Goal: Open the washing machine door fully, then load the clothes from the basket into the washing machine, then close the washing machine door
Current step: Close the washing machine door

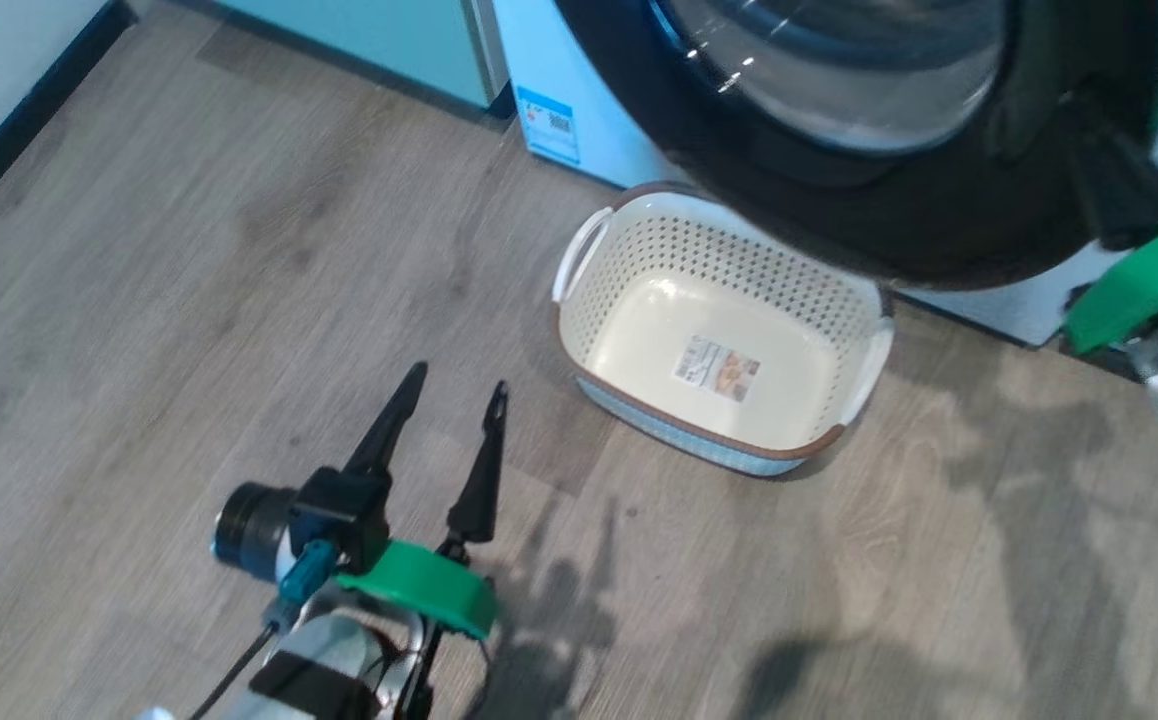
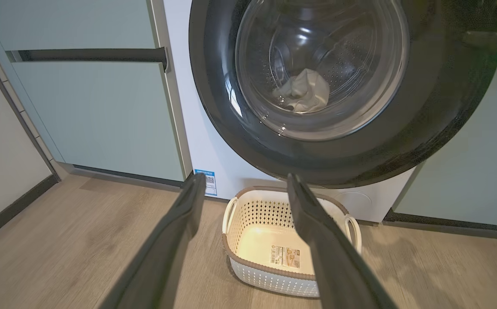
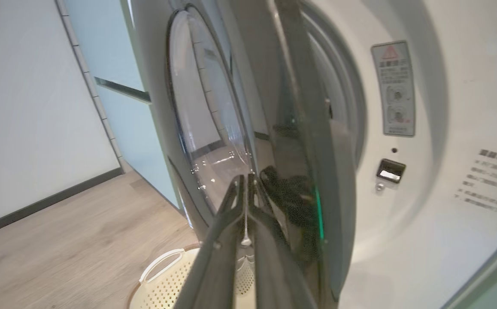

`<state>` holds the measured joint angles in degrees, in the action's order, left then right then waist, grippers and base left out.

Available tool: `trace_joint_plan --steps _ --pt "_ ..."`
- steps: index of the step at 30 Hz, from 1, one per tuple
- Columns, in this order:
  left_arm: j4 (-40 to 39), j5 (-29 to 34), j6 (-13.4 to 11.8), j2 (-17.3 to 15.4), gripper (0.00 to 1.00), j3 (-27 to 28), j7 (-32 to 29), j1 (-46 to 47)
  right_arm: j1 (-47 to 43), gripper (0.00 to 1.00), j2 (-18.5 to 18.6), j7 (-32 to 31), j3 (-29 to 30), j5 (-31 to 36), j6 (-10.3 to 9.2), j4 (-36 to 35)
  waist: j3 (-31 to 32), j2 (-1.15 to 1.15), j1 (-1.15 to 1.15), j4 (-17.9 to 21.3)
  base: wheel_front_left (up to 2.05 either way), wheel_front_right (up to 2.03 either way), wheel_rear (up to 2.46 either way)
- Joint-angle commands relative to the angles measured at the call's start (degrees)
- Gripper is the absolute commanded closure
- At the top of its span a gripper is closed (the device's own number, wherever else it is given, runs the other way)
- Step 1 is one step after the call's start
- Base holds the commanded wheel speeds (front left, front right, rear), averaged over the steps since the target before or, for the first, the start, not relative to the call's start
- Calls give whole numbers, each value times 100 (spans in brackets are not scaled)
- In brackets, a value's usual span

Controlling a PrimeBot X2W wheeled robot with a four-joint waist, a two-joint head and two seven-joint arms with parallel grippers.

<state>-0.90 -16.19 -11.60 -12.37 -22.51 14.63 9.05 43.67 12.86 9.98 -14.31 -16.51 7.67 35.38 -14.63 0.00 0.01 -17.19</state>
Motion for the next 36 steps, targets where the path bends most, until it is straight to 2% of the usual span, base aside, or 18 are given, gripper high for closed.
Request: trace_joint_plan --steps 1,18,28,36 --pt "-166 62 39 -20 0 182 35 276 250 100 103 -33 66 42 -19 -118 -106 0 -1 -115 0 0 0" --pt "-47 419 596 684 0 205 36 616 1278 100 916 -375 675 377 -19 382 -620 0 -1 -822 0 0 0" --pt "-11 517 776 875 0 285 37 611 1885 100 1238 -432 856 605 -19 822 -767 0 -1 -1106 0 0 0" --pt "8 562 835 931 0 351 37 573 2129 100 1273 -309 883 690 -19 1120 -773 0 -1 -1184 0 0 0"
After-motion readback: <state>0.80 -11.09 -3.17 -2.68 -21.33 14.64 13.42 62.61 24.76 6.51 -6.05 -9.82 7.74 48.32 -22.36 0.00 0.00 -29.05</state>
